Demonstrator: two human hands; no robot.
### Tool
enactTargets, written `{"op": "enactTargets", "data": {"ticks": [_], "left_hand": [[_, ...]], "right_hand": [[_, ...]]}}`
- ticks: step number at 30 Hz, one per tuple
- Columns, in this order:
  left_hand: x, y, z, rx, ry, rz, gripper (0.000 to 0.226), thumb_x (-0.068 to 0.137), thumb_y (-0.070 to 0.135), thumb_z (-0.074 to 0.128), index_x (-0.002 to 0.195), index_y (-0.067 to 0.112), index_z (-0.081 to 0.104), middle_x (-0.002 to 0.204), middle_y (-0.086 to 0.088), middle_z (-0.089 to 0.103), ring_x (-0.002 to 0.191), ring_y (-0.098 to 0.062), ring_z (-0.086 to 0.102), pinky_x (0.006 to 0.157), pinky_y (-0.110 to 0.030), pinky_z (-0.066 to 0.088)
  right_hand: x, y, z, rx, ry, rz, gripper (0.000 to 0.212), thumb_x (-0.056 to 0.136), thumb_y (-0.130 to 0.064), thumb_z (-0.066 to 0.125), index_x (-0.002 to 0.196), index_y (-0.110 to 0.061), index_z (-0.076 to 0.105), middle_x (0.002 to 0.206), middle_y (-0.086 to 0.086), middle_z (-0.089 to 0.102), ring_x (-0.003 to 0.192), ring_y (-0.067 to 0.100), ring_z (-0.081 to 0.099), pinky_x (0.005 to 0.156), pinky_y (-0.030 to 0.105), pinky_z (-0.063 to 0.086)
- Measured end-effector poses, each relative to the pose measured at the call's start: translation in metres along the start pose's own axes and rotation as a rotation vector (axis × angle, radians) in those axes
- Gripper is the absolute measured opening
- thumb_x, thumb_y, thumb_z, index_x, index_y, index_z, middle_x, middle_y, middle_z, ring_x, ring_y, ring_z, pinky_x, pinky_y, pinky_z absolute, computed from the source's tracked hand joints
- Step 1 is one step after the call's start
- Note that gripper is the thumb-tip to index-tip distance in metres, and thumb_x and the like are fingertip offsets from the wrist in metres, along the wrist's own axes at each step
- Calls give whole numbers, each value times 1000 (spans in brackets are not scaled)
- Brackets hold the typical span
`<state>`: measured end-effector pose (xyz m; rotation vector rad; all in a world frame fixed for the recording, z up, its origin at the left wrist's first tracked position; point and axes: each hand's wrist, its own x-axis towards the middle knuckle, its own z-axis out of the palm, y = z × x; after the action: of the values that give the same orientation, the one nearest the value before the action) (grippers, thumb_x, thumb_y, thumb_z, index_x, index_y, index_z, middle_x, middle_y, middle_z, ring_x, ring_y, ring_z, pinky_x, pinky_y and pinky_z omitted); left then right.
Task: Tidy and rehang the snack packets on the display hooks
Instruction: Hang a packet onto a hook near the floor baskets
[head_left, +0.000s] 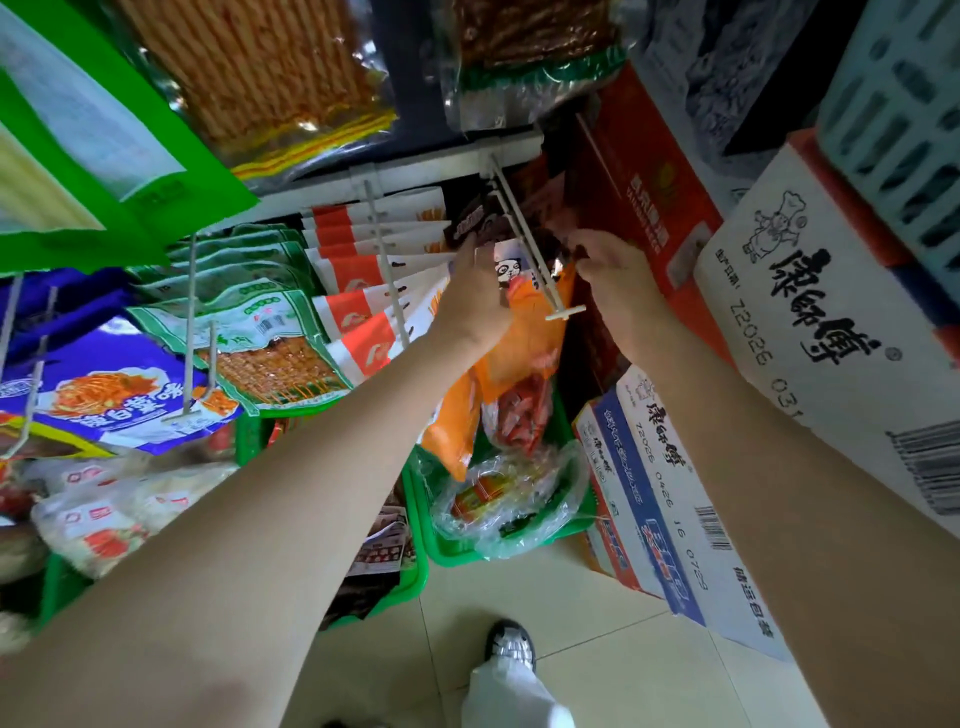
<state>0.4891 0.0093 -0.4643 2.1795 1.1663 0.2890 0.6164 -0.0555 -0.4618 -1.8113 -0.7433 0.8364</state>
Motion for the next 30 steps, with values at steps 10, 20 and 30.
{"op": "enactTargets", "data": {"ticks": [10, 20, 30], "left_hand": [[-74, 2, -67, -54, 263, 127, 40, 83, -6, 46, 122, 1, 44, 129, -15, 38, 113, -30, 48, 88, -28, 37], [-280, -140, -282, 84, 477, 32, 50, 72, -8, 50, 121, -2, 45, 123, -21, 44, 109, -37, 52, 89, -38, 38], [-475, -293, -531, 328, 637, -347, 40, 77, 2, 53, 117, 1, 47, 125, -21, 38, 113, -38, 46, 95, -43, 39]], "right_hand": [[-83, -96, 31, 276, -68, -58, 41, 80, 21, 27, 95, 0, 59, 78, 7, 61, 66, 10, 60, 62, 17, 48], [-244, -217, 268, 3, -574, -131, 32, 86, 12, 37, 76, -11, 56, 57, 0, 58, 34, -1, 52, 46, 17, 46], [-420, -370, 523, -42, -952, -191, 17, 87, 5, 50, 74, -4, 57, 50, 5, 52, 38, 4, 48, 36, 10, 38]]}}
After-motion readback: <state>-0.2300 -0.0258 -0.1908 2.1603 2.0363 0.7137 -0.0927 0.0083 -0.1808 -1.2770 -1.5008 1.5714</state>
